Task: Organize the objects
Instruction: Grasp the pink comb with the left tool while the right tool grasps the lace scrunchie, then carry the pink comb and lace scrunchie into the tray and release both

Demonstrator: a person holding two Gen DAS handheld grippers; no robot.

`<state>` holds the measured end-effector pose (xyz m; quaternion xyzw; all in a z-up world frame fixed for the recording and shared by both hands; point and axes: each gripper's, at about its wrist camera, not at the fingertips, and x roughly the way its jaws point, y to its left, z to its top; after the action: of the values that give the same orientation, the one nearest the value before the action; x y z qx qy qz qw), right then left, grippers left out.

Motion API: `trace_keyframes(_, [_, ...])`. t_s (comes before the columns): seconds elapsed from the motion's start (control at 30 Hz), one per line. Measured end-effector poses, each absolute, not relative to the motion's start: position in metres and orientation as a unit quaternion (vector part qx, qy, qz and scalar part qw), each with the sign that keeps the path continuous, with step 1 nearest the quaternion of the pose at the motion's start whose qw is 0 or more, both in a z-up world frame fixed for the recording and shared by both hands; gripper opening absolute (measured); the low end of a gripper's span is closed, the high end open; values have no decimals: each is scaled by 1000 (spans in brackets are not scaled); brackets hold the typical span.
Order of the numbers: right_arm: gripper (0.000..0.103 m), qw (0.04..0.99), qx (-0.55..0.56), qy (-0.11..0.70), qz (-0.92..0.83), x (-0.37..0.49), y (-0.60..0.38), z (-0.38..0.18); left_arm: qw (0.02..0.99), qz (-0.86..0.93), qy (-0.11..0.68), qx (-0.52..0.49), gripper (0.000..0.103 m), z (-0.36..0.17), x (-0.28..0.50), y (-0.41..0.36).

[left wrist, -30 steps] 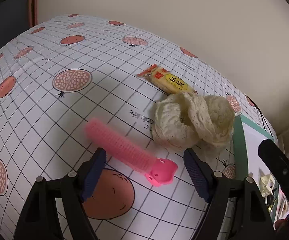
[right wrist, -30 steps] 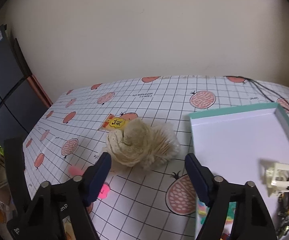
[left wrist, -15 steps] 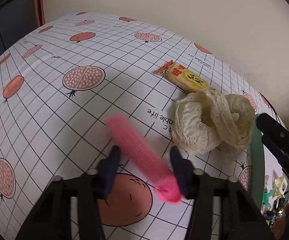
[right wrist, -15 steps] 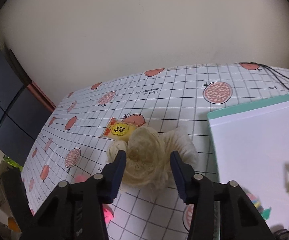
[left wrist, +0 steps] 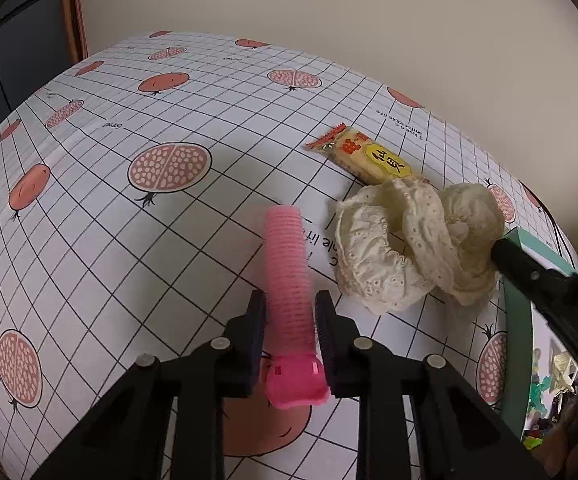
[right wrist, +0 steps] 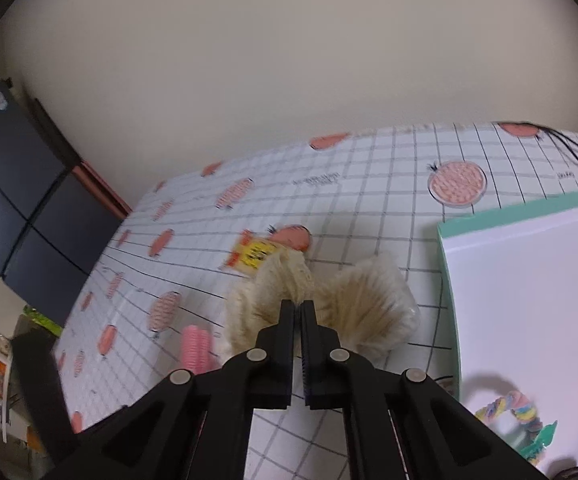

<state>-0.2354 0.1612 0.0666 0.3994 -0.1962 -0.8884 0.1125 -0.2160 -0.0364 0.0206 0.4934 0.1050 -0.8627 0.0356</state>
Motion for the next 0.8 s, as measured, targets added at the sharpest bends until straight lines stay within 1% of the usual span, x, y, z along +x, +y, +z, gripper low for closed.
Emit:
trace_keyframes(0.2, [3, 135, 365, -214, -896, -223, 169, 96, 35, -867, 104, 487, 25, 28, -212, -41])
trace_keyframes(0.43, [3, 139, 329, -240, -903, -211, 194, 123, 31, -880, 97, 464, 25, 47, -206, -38])
trace_keyframes(0.57, [3, 125, 314, -246, -908, -204, 216, 133, 19, -886, 88, 455, 25, 55, -206, -27])
trace_keyframes(0.8, [3, 87, 306, -257, -912, -192, 260, 133, -14, -896, 61, 441, 25, 68, -200, 10])
